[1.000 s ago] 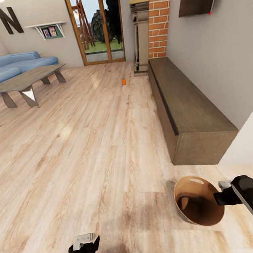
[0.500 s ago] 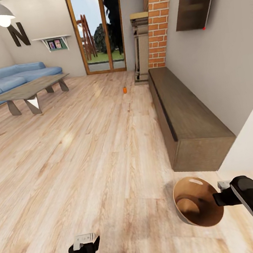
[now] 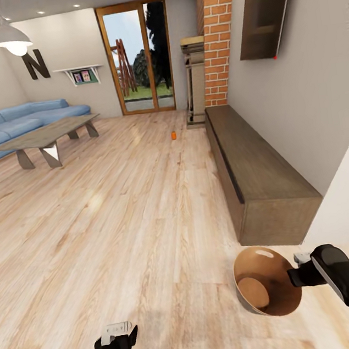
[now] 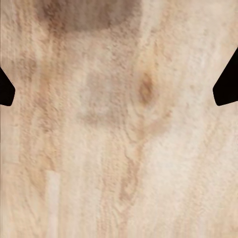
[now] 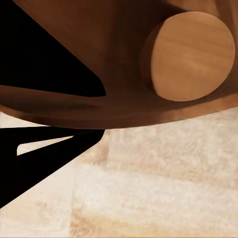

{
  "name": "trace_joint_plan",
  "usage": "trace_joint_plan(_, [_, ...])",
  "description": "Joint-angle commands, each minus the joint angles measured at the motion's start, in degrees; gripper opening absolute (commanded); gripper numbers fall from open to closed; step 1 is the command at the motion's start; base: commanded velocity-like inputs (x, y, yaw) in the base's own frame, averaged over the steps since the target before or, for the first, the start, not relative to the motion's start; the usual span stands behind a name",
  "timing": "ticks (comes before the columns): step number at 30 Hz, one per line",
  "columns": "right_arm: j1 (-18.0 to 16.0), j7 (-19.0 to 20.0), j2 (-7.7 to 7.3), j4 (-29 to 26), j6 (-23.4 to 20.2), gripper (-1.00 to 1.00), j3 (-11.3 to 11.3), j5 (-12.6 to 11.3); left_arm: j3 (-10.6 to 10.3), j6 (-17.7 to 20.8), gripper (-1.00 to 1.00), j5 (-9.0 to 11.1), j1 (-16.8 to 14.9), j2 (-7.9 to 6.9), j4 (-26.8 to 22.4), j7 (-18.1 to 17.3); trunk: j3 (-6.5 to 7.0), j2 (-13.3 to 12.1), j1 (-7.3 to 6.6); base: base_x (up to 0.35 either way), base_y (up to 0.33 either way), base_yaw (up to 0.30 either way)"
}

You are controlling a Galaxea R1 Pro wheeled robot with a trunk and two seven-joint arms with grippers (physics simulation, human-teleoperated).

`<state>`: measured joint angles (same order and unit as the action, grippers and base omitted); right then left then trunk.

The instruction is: Put the three can of soda from the living room inside the tash can in the kitchen.

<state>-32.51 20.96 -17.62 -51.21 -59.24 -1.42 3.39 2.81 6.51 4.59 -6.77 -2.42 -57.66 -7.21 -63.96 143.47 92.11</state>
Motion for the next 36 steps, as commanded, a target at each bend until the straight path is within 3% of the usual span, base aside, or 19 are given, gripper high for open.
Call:
trace_joint_plan(1, [0.0,0.1,0.26,0.0,-0.1,-1.0,0.2,-1.0,0.0,0.0,1.0,0.0,0.0,0.01,0.0,0.0,0.23,0.0,-0.03,0.0,0.0,0.0])
trace_joint_plan(5, [0.0,0.0,1.97,0.0,-0.2,-1.0,2.0,-0.9,0.0,0.0,1.0,0.0,0.0,0.02,0.0,0.0,1.12,-0.1,-0.13,0.0,0.0,0.0])
trace_joint_plan(10, [0.1,0.0,2.78,-0.1,-0.1,-1.0,2.8,-1.0,0.0,0.0,1.0,0.0,0.0,0.02,-0.1,0.0,2.23,-0.1,-0.26,0.0,0.0,0.0])
trace_joint_plan(17, [0.1,0.1,2.92,-0.1,0.1,-1.0,2.9,-1.2,0.0,0.0,1.0,0.0,0.0,0.04,0.0,0.1,3.78,-0.2,-0.44,0.0,0.0,0.0])
trace_joint_plan(22, [0.2,0.2,2.95,-0.1,0.0,-1.0,3.1,-1.4,0.1,0.0,1.0,0.0,0.0,0.04,0.0,0.1,4.67,-2.2,-1.54,0.0,0.0,0.0])
trace_joint_plan(25, [0.2,1.6,2.98,-0.1,0.1,-1.0,3.1,-1.4,0.1,0.0,1.0,0.0,0.0,0.04,-0.1,0.1,5.21,-3.4,-2.2,0.0,0.0,0.0])
trace_joint_plan(26, [0.2,3.7,2.94,-0.1,0.1,-1.0,3.4,-1.3,0.1,0.0,1.0,0.0,0.0,0.04,-0.1,0.1,5.39,-3.8,-2.42,0.0,0.0,0.0])
trace_joint_plan(30, [0.2,6.8,2.73,-0.1,0.4,-1.0,5.4,-1.0,0.2,0.0,1.0,0.0,0.0,0.04,-0.1,0.2,6.11,-5.4,-3.29,0.0,0.0,0.0])
trace_joint_plan(36, [0.2,8.4,2.83,-0.2,1.3,-1.0,12.5,-0.8,0.2,0.0,1.0,0.0,0.0,0.2,-0.1,0.2,7.19,-7.8,-4.61,0.0,0.0,0.0])
